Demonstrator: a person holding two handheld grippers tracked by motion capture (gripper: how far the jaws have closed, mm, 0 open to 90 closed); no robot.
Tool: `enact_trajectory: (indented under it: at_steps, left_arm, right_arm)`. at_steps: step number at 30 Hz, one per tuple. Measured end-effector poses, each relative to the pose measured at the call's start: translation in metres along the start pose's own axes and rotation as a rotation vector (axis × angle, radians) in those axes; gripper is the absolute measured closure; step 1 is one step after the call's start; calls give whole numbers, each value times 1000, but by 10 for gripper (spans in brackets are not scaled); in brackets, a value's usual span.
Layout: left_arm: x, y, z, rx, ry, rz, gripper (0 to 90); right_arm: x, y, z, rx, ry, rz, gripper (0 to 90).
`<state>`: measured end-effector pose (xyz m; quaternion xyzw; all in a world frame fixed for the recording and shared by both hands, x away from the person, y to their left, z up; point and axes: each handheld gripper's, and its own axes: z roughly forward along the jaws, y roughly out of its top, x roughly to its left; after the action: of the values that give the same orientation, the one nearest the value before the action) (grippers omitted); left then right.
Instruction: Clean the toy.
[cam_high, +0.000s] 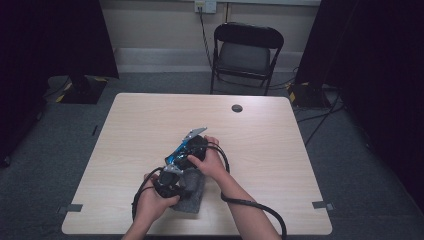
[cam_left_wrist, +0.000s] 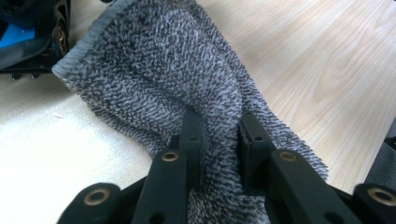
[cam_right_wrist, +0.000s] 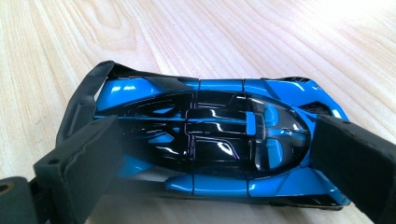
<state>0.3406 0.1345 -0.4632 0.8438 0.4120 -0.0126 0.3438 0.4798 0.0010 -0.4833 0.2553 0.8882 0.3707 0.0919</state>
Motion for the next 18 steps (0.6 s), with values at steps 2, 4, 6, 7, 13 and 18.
enact_trajectory:
  at_steps: [2,4,6,7,13,18]
  left_arm:
    - [0,0,-2,-4,-3,-1,751]
    - [1,1,-4,-7,-3,-1,751]
    - [2,2,-8,-15,-3,-6,750]
    - [3,2,-10,-15,-1,-5,750]
    - [7,3,-22,-25,-1,-15,748]
    - [11,4,-38,-41,12,-11,747]
  right_arm:
    - [0,0,0,-1,1,1,17]
    - [0,0,0,-3,2,1,17]
    - [0,0,0,-3,1,4,17]
    - [0,0,0,-3,1,3,17]
    - [0,-1,0,-7,1,6,17]
    - [0,-1,0,-5,1,7,17]
